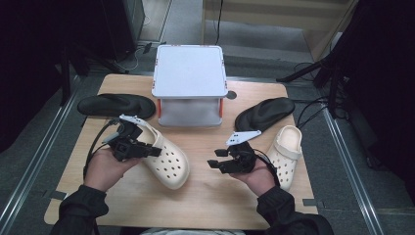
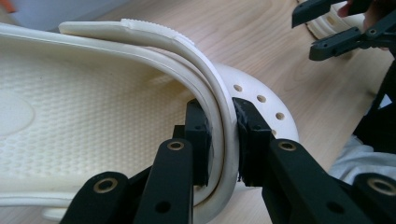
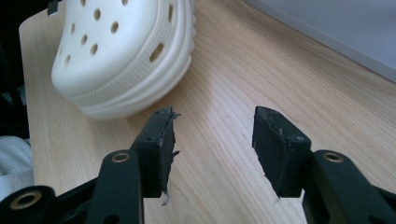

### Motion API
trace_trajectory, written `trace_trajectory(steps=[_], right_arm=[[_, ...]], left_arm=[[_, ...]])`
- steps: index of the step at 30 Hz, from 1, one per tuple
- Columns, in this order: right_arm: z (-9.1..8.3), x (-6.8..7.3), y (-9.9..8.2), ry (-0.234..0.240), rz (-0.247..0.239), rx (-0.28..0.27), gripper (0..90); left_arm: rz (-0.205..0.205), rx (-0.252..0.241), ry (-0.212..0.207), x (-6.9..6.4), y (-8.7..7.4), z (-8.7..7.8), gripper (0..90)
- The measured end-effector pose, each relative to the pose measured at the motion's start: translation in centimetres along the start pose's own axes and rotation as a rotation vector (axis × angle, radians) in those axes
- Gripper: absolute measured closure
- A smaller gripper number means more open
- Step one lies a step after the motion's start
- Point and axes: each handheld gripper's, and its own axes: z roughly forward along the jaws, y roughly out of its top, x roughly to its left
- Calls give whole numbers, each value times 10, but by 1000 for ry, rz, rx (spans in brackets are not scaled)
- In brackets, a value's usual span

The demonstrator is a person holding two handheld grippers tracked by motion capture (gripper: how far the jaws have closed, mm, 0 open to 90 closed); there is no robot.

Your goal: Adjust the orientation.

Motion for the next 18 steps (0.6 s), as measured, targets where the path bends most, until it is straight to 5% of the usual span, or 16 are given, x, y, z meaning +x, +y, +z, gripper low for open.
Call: trace_trajectory(steps=[7,18], right_arm=[[-8,1,-6,-22,19,-10,494],[-15,4,-16,-50,46,-12,487]], left_arm=[[30,37,-61,-18,7,24,774],[37,106,-104,-26,13,60,761]])
